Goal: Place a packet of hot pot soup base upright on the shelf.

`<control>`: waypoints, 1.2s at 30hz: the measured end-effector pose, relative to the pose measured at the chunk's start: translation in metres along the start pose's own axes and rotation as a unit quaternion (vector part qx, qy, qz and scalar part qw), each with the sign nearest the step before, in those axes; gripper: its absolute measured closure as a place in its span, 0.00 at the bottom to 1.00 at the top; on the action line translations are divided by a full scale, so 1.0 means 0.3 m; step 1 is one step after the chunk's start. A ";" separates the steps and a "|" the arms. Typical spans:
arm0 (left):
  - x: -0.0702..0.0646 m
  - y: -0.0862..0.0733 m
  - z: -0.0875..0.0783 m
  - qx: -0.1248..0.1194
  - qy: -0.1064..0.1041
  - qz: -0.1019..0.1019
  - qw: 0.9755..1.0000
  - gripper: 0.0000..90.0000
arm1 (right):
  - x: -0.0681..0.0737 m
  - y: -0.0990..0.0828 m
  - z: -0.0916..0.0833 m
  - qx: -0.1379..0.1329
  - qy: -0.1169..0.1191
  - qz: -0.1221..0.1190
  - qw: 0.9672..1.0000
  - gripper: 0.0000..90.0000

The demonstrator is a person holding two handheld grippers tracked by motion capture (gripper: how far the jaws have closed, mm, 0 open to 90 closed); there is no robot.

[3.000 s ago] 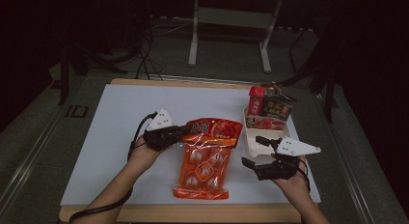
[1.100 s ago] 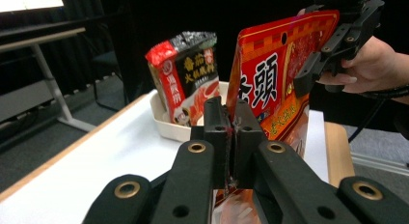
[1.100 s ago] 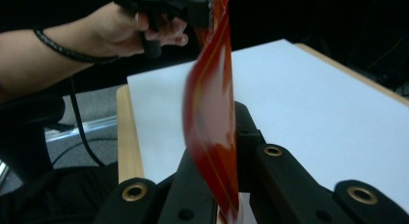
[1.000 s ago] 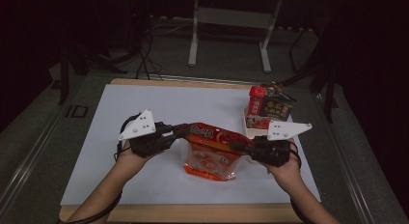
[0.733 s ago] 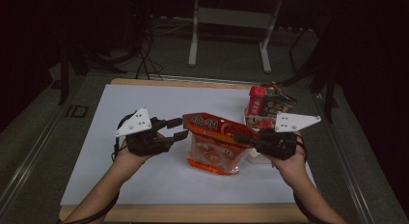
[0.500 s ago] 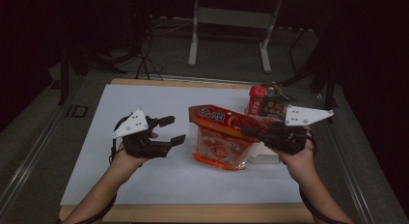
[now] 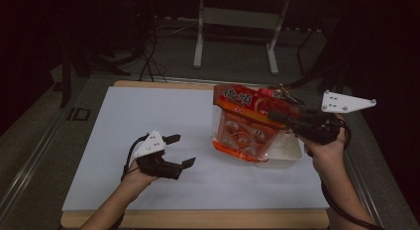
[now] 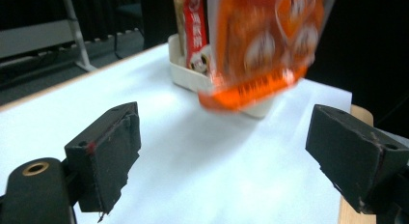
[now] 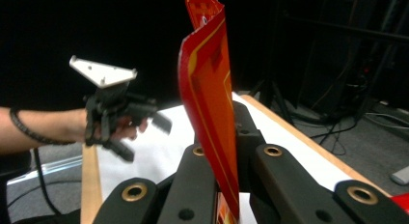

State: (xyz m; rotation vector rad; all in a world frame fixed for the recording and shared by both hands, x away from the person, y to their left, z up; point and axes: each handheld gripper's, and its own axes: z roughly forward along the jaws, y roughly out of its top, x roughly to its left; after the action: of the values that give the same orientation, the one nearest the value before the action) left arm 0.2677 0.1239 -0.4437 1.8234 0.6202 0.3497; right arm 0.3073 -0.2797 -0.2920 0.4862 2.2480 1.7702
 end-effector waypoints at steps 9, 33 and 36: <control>-0.021 -0.105 0.008 0.036 -0.005 -0.009 0.999 0.13 | -0.052 0.048 -0.096 -0.018 -0.037 -0.003 0.999 1.00; -0.044 -0.211 -0.049 0.045 -0.003 -0.028 0.999 0.05 | -0.212 -0.085 -0.240 0.014 -0.109 0.045 0.993 1.00; -0.041 -0.214 -0.047 0.044 -0.004 -0.029 0.999 0.05 | -0.230 -0.106 -0.222 0.019 -0.109 0.051 0.993 1.00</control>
State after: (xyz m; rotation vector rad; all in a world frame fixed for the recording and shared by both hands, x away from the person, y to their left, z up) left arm 0.2347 0.1433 -0.4987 1.8855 0.6907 0.2811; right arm 0.3413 -0.3734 -0.3083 0.7750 2.1415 1.6334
